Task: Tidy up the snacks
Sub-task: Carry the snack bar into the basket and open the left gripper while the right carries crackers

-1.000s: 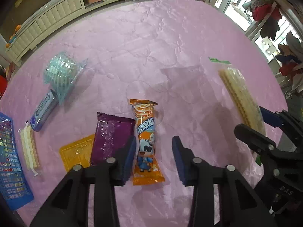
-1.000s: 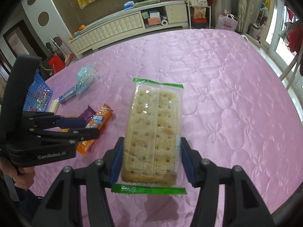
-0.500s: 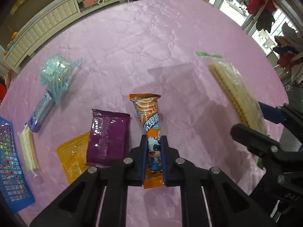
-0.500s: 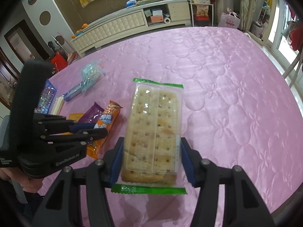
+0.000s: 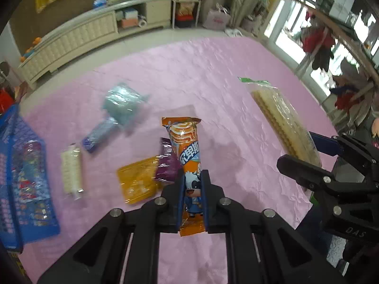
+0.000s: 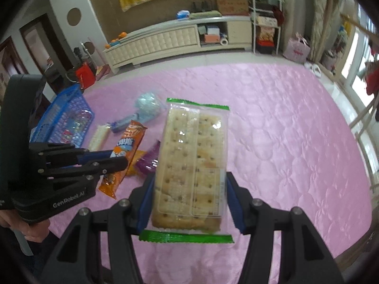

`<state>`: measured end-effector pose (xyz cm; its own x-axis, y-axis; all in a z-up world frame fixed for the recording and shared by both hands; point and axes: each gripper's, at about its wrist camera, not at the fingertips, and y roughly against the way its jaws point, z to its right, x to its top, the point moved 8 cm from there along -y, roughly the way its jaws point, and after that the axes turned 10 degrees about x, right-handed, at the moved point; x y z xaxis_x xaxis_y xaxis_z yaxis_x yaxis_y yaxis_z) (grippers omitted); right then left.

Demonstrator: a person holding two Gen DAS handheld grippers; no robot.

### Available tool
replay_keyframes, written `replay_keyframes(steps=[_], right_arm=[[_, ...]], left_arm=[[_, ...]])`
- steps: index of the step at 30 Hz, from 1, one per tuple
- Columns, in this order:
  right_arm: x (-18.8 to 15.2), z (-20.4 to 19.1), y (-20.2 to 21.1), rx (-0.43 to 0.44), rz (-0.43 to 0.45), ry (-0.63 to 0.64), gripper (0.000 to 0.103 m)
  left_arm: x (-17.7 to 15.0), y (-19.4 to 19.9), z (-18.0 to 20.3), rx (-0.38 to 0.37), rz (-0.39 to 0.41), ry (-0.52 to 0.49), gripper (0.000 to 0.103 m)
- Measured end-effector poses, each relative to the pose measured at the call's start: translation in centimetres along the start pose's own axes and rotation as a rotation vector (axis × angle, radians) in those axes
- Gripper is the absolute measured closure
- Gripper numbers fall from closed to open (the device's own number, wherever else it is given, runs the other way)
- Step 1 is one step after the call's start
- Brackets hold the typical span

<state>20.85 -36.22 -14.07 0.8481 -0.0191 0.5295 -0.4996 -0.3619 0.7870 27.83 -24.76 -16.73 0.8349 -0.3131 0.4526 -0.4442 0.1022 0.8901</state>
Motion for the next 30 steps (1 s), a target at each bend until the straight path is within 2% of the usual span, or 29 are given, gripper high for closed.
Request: replay_keyframes(steps=[4,14,22,25,30], right_arm=[[1.6,-3.1,0.8,0.067,0.028,-0.009,0.043],[5.2,-12.0,0.6,0.109,0.077,0.091,0.043],[6.9,-19.4,-1.8,0.179,0.077,0.169,0.043],[7.5,-21.7,-3.3,0.226,0.062,0.176,0.043],[8.1,-24.7,-6.3,0.244,0.029,0.214,0.043]], left_arm=[[-0.2,3.9,-3.3,0.000,0.066,0.038,0.092],[-1.2,11.3,-12.0,0.063,0.177,0.097,0.092],[-3.1,13.7,-19.4,0.155,0.187,0.133,0.092],[-3.8,13.7,-22.1,0.190,0.177,0.144,0.092],[-5.0,13.3,-26.7,0.222,0.163,0.189,0.092]])
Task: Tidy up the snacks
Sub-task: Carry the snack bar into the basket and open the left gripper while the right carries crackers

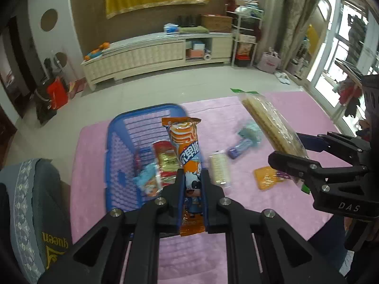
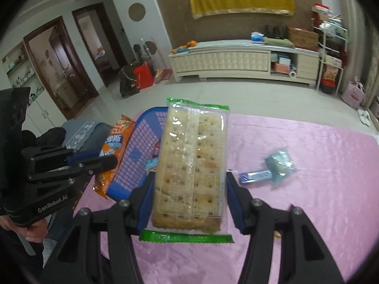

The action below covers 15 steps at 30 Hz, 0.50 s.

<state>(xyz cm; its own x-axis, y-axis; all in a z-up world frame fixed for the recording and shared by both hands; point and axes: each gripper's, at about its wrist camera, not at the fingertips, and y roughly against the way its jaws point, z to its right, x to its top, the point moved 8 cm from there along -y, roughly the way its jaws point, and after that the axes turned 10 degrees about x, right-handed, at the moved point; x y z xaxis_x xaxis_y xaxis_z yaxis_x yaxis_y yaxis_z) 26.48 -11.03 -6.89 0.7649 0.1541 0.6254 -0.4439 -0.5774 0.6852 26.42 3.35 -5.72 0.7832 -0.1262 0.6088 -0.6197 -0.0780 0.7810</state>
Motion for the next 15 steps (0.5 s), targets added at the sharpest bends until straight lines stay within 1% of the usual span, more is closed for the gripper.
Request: replay_keyframes(steps=[2,6,10,15], right_arm=[[0.0,-0.5,-1.3,0.003,-0.018,0.014,0.043],[-0.5,-1.4,-2.6,0.012,-0.042,0.020,0.043],[-1.0,-2.0,-3.6,0.014,-0.063,0.022,0.043],[-0.8,-2.5,-4.2,0.004,-0.070,0.028,0.043]], left_arm=[[-0.4,-0.8,-1.6,0.013,-0.009,0.012,0.092],[-1.1,-2.4,-3.0,0.018,-0.031,0.027,0.092],[-1.5,-3.6,-3.2,0.021,-0.050,0.025,0.092],[-1.9,-4.8,-3.7,0.024,-0.065,0.033,0.092]])
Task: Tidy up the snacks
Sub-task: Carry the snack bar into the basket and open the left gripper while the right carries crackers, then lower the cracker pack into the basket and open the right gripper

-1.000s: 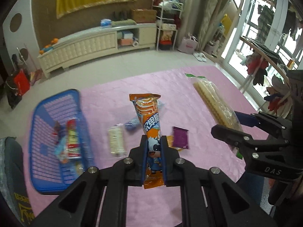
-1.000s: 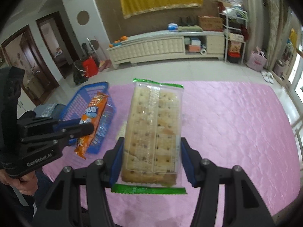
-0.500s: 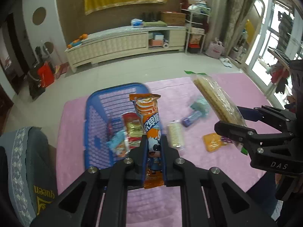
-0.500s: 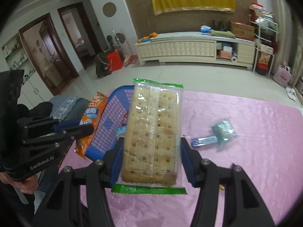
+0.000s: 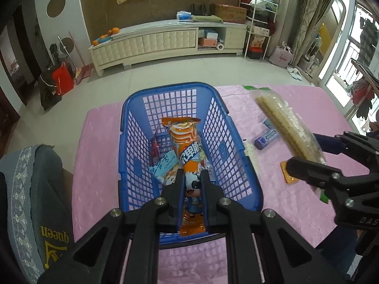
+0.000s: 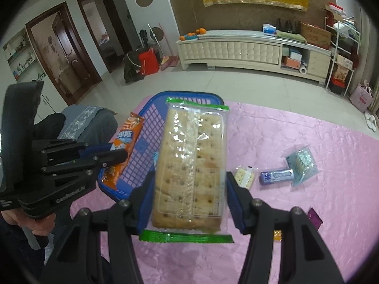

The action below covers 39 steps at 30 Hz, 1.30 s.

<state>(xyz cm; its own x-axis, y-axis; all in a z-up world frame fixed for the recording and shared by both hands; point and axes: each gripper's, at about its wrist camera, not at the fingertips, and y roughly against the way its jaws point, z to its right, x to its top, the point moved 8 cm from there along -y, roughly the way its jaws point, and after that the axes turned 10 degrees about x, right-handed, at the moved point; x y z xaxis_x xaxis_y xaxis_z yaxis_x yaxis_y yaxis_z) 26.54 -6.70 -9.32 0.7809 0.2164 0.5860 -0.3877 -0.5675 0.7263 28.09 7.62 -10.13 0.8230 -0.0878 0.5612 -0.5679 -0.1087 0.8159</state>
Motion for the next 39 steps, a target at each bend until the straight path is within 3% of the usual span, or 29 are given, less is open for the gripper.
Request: replay_keyframes(steps=[19,22,24,28,32,39], right_arm=[[0.4,-0.5,0.0,-0.015,-0.002,0.017,0.043],[0.5,-0.6,0.0,-0.017,-0.003,0.020,0.043],[0.7,-0.9,0.0,-0.016,-0.002,0.025,0.043],[1.1,-1.4,-0.1,-0.009,-0.001,0.037,0.043],[1.8,-2.5,-0.7,0.000,-0.009,0.066,0.043],[2.8,-4.7,-2.9,0.022,-0.034,0.115,0.043]], left_arm=[[0.1,-0.8,-1.1,0.016,-0.003,0.058,0.091],[0.1,-0.4,-1.4,0.015,0.002,0.062,0.080],[0.2,0.0,-1.6,0.004,0.012,0.067,0.068],[0.3,1.2,-2.1,0.009,0.037,0.060,0.059],[0.4,2.2,-3.1,0.037,0.060,0.053,0.042],[-0.2,2.8,-5.5,0.065,0.070,0.058,0.035]])
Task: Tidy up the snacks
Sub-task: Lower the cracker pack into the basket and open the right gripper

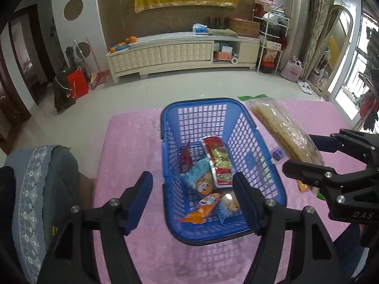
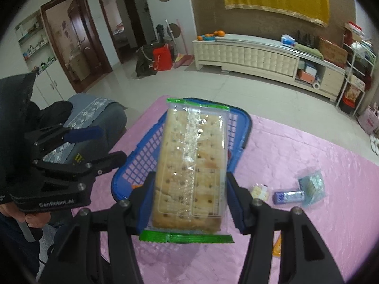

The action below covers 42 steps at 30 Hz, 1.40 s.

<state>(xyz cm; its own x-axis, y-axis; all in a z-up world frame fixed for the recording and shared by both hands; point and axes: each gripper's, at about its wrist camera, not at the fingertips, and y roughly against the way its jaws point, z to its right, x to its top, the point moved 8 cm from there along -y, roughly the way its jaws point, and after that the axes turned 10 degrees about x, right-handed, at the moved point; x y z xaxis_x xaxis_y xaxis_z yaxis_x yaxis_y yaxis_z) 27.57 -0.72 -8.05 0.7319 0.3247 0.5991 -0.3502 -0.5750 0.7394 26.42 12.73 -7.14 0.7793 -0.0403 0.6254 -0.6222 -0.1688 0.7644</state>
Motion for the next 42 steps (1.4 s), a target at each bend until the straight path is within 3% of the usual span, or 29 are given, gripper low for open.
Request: replay_keyframes(steps=[11,19,23,28,42], right_arm=[[-0.3,-1.3,-4.3,0.007,-0.074,0.046,0.043],[-1.1,-0.5,-6.7,-0.025,-0.129,0.026,0.042],[-1.5,0.2,-7.2,-0.081,-0.148,0.030,0.041],[-1.9,0.6,-6.6,-0.123,-0.151,0.021,0.038],[-2.6,1.7,-1.1,-0.114,-0.077,-0.047,0.032]], left_arm=[[-1.6,-1.6,-2.8,0.010,-0.034,0.050,0.035],[-2.3,-2.8,-2.6,-0.009,-0.052,0.062,0.035],[-2.5,-3.0,-2.5,-0.006,-0.049,0.073,0.035],[-2.6,-3.1,-2.6,-0.013,-0.054,0.080,0.035],[-1.5,0.6,1.4,-0.032,0.001,0.011,0.035]])
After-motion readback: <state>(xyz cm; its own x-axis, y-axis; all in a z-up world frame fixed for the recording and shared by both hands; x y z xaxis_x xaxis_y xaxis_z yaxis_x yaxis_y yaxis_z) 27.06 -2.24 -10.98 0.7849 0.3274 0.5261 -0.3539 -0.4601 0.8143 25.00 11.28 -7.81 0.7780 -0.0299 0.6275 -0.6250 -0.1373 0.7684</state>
